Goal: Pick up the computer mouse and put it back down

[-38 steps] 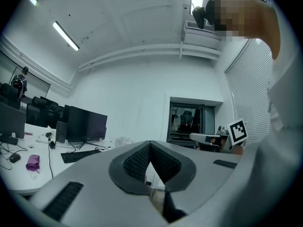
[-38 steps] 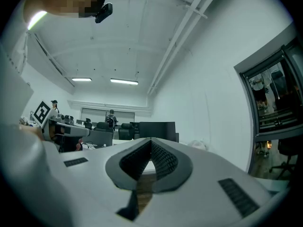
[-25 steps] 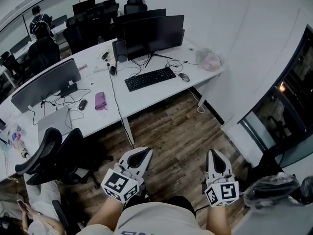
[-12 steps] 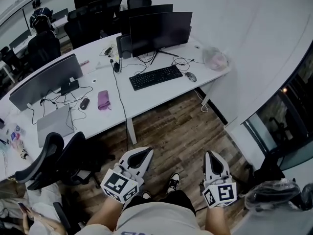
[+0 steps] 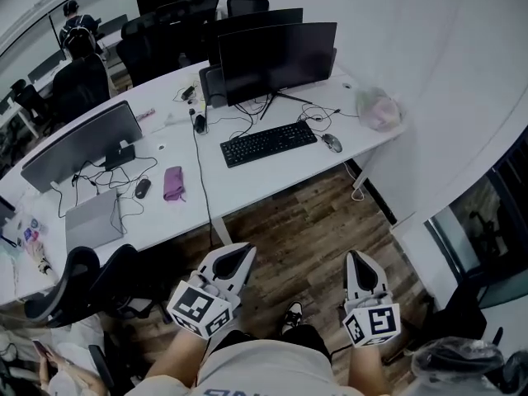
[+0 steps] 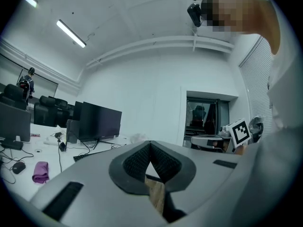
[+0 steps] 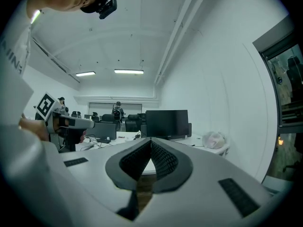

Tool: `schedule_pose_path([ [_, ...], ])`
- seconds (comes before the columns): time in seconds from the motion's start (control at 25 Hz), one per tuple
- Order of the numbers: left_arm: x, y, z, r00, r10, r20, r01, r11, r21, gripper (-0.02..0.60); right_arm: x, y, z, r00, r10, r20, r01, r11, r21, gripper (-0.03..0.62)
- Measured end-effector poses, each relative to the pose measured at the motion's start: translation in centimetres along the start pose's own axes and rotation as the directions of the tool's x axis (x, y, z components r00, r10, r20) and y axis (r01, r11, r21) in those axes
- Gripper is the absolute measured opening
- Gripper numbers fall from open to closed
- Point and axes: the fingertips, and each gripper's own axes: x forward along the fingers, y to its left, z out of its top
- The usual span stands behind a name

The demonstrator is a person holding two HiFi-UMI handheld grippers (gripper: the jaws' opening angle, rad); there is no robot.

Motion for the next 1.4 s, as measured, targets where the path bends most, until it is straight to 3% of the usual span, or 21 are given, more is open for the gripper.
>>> schedule_pose_path([
  [0.64, 15.6, -2.8, 1.1, 0.999, 0.039, -0.003, -0.039, 0.999, 0.004, 0.005, 4.9, -16.6, -0.2, 1.000, 0.012, 0.001, -0.012, 0.999, 0.051, 0.020],
  [1.0, 21.3, -3.5, 1.3, 1.000, 0.015, -0.014, -0.015, 1.000, 0.015, 0.005, 6.6, -21.3, -1.0, 1.000, -0.008, -0.001, 0.008, 0.997, 0.072, 0.020],
  [1.4, 25.7, -0.4, 1.3, 1.000, -0.009, 0.003, 0.009, 1.000, 0.007, 0.005, 11.3, -23.5, -1.0, 1.000, -0.026, -0.010, 0.026, 0.999, 0.043, 0.020],
])
